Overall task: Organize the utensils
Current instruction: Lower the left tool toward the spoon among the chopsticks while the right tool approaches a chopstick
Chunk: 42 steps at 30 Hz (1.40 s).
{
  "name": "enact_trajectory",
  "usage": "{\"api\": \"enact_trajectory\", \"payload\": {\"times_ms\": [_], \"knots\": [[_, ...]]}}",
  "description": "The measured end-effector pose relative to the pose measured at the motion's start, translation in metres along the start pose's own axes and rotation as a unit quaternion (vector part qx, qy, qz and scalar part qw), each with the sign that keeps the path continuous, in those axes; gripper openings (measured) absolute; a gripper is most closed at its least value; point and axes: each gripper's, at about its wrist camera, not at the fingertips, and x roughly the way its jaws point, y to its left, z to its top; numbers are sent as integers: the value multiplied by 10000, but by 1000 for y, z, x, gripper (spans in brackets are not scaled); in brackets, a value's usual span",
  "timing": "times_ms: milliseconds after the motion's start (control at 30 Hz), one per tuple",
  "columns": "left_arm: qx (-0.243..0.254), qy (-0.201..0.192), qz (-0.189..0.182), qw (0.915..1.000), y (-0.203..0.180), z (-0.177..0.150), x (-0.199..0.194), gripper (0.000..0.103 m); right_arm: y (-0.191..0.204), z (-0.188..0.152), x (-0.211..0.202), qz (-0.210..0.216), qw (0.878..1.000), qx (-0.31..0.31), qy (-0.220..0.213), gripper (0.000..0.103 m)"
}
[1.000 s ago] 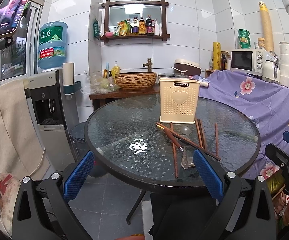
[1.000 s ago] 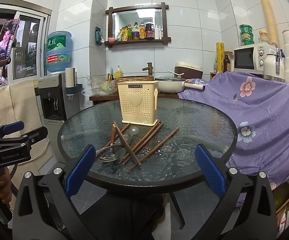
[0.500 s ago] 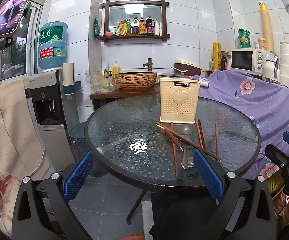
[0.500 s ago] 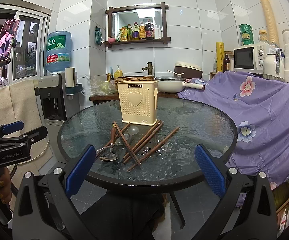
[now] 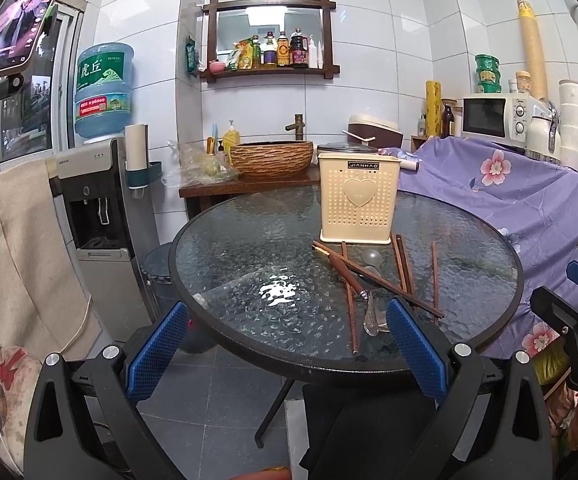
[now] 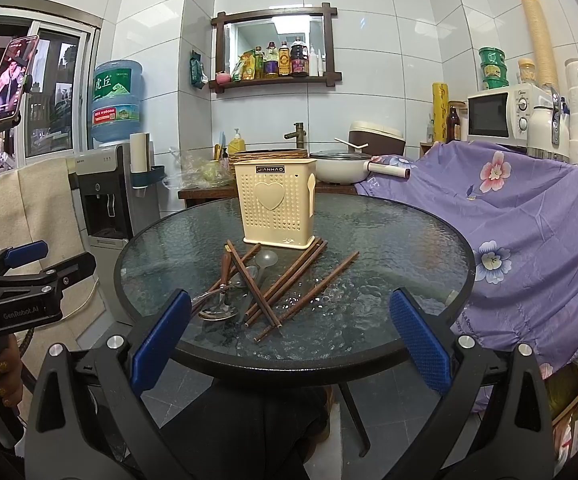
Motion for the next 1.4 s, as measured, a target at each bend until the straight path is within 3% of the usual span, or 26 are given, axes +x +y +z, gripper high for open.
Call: {"api": "enact_trajectory", "payload": {"times_ms": [300, 567, 733, 900, 967, 1033, 1133, 1400], "knots": [[106, 225, 0, 9997, -3, 0, 21, 97, -3, 0, 19, -109, 9996, -166, 213, 98], [203, 691, -106, 9974, -4, -4, 59, 97, -22, 1, 72, -175, 9952, -67, 962, 98], [52, 1229, -240, 9921, 7, -4, 96, 97, -41, 0, 104, -103, 9886, 205, 1488, 98], [-126, 1478, -391, 9882, 24, 10, 128, 86, -66, 5, 141, -100, 9782, 544, 2001, 98], [-206, 1622, -558, 9850, 27, 16, 143, 81, -73, 10, 154, -74, 9750, 634, 2128, 94], [-312, 1761, -724, 9812, 29, 20, 154, 73, -78, 15, 168, 4, 9708, 691, 2297, 83], [-425, 1956, -848, 9761, 31, 26, 172, 61, -80, 22, 184, 49, 9663, 728, 2468, 74], [-665, 2393, -1371, 9589, 24, 39, 208, 47, -86, 32, 219, 88, 9559, 739, 2840, 56]]}}
